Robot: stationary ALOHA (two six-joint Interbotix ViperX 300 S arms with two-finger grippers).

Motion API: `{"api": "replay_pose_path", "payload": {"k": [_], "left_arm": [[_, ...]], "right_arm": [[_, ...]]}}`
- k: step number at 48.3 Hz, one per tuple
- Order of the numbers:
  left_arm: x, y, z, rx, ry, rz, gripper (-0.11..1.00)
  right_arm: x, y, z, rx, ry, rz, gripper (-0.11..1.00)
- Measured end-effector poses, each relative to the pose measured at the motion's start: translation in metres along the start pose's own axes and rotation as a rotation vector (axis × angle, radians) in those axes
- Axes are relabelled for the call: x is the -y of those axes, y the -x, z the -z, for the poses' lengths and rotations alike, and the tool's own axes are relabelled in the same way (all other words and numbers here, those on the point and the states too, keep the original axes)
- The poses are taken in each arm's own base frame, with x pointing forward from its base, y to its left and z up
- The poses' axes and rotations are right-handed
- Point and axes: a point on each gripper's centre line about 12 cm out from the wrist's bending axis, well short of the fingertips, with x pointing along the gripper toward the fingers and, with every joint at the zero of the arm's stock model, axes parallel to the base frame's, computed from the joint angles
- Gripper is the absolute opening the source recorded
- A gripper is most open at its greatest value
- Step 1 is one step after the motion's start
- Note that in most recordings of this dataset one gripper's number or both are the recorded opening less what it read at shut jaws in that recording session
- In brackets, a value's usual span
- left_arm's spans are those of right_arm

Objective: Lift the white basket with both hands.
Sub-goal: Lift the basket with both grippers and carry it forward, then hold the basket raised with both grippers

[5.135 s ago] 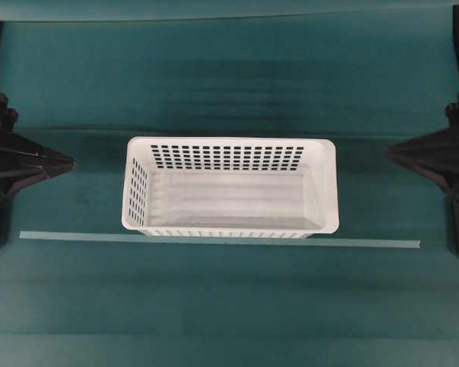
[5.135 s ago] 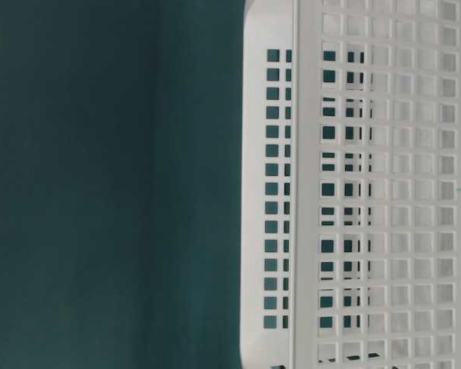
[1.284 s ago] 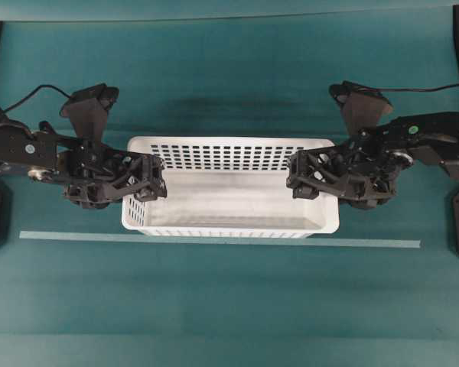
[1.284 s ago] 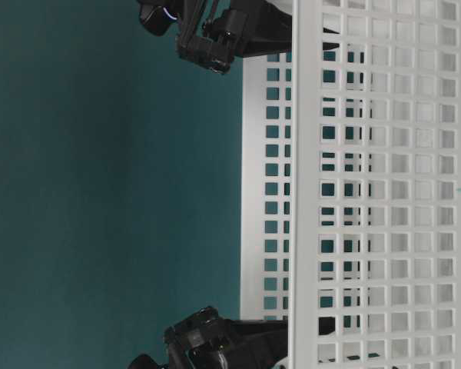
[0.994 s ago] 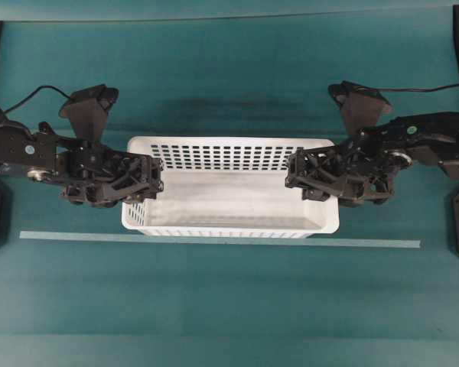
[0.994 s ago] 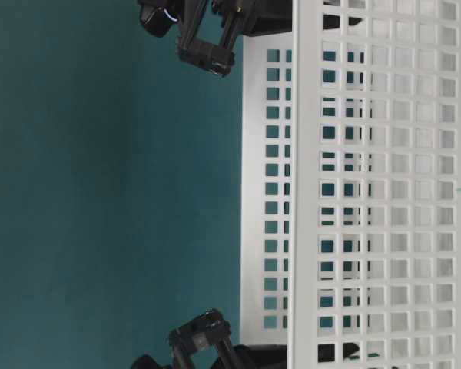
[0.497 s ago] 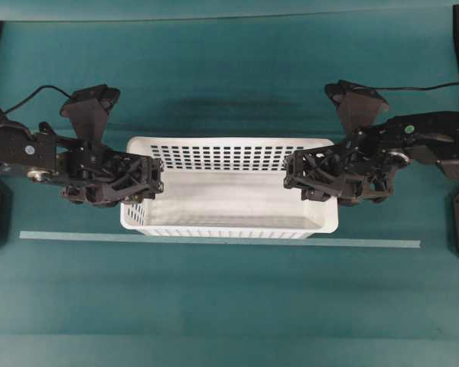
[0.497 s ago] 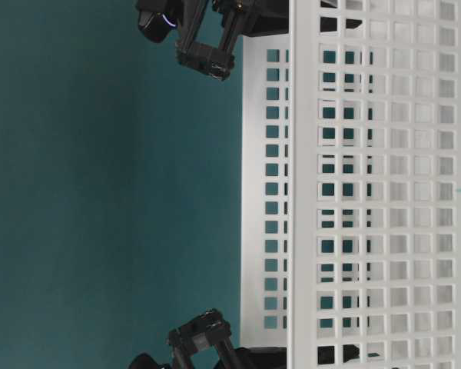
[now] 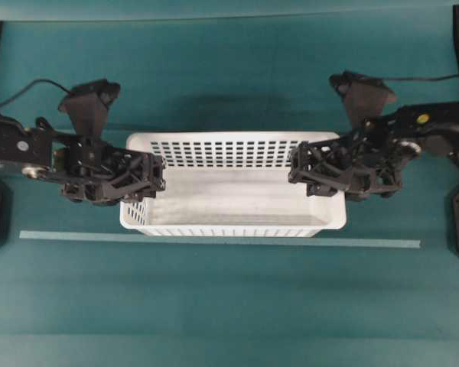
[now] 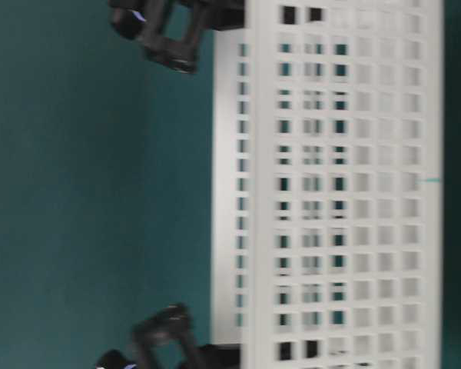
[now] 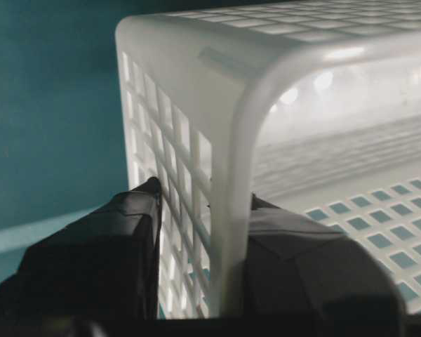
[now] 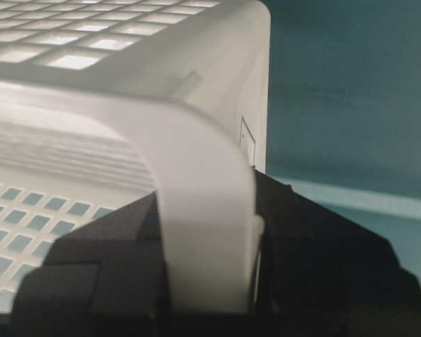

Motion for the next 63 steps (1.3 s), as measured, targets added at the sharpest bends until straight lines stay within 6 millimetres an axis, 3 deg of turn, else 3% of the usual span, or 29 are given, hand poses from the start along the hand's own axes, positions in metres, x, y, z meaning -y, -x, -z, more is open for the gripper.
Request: {"api": "replay_pose_path", "payload": {"k": [12,23,36,53,63], "left_arm": [[0.029,0.044,-0.003,0.006,-0.023,0.043,0.15],[0.062,0.084,-0.006,0.015,-0.041,0.123,0.15],[0.085,0.115,-0.010,0.023,-0.042,0.155,0.15],[0.122,0.180,-0.013,0.035,-0.088,0.211,0.15],[0.140,0.217,-0.019,0.061,-0.122,0.268,0.15]], "right_arm": [[-0.014,0.048,0.007,-0.011,0.015,-0.062,0.22],[-0.025,0.103,0.014,-0.022,0.036,-0.109,0.22],[-0.042,0.139,0.017,-0.025,0.053,-0.146,0.22],[-0.070,0.204,0.024,-0.018,0.096,-0.243,0.22],[-0.081,0.232,0.023,0.019,0.117,-0.316,0.22]]}}
